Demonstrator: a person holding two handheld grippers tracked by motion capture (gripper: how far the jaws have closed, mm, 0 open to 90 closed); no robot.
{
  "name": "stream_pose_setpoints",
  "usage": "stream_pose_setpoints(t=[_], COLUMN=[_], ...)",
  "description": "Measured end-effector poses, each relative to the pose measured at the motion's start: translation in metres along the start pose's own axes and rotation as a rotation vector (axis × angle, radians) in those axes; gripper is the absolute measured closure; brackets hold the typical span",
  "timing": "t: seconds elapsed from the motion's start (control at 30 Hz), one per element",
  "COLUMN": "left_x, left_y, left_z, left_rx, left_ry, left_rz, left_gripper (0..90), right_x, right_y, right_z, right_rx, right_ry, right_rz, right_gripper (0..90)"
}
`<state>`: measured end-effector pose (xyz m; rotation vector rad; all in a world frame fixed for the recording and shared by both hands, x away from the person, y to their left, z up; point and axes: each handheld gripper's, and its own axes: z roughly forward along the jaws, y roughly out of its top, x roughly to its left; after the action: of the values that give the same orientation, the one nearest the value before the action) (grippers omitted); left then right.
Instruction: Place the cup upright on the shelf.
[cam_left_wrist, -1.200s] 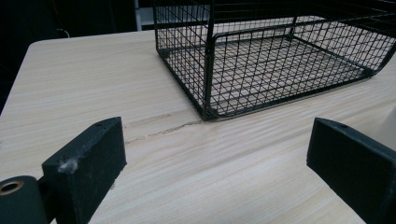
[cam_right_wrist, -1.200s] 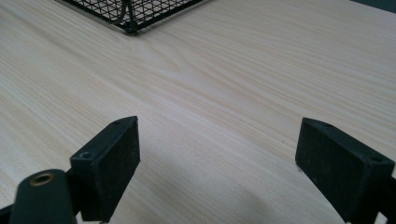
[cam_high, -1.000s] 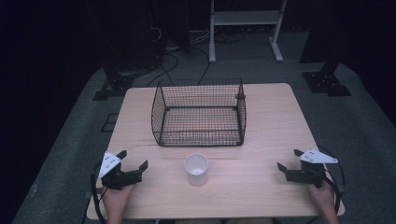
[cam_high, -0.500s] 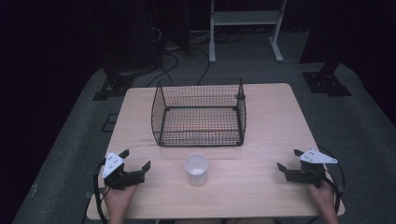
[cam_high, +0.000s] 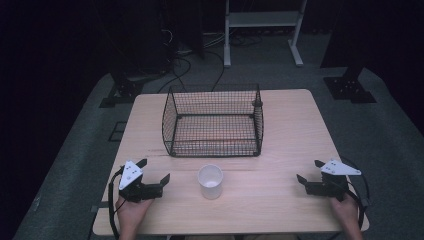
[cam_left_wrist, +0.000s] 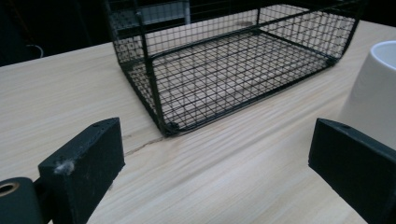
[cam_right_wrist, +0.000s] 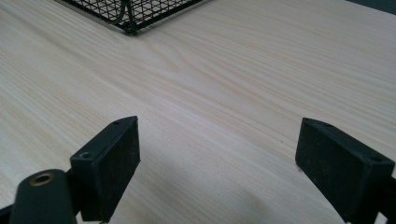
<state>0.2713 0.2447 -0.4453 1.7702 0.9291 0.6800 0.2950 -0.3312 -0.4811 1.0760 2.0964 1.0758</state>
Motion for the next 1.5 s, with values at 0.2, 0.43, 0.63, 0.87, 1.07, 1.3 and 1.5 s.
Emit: stream_pose_setpoints(t=[0.2,0.43,0.63,0.87,1.07,1.3,1.5], left_x=[-0.005,-0.020,-0.027,-0.041,-0.048,-0.057,-0.064], left_y=[0.009,0.018,0.027,0.036,0.041,0.042,0.043], left_z=[0.002,-0.001,0.001,0.004,0.007,0.013,0.018], left_rx=[0.006,-0.001,0.013,0.035,0.040,0.066,0.082], left_ry=[-0.058,-0.131,-0.240,-0.318,-0.326,-0.363,-0.399], left_rz=[0.022,0.073,0.103,0.137,0.160,0.171,0.183], left_gripper=[2.7,2.7,2.2,1.9,1.9,1.9,1.9], right_x=[0.000,0.000,-0.001,-0.001,-0.001,-0.001,-0.001], right_y=[0.000,0.000,0.000,0.000,0.000,0.000,0.000], right_z=[0.000,0.000,0.000,0.000,0.000,0.000,0.000], right_rx=[0.004,0.004,0.004,0.005,0.005,0.005,0.005], right_ry=[0.000,0.000,0.001,0.002,0.004,0.003,0.004], right_rz=[0.000,0.003,0.004,0.005,0.006,0.005,0.005], right_gripper=[13.1,13.1,13.1,13.1,13.1,13.1,13.1])
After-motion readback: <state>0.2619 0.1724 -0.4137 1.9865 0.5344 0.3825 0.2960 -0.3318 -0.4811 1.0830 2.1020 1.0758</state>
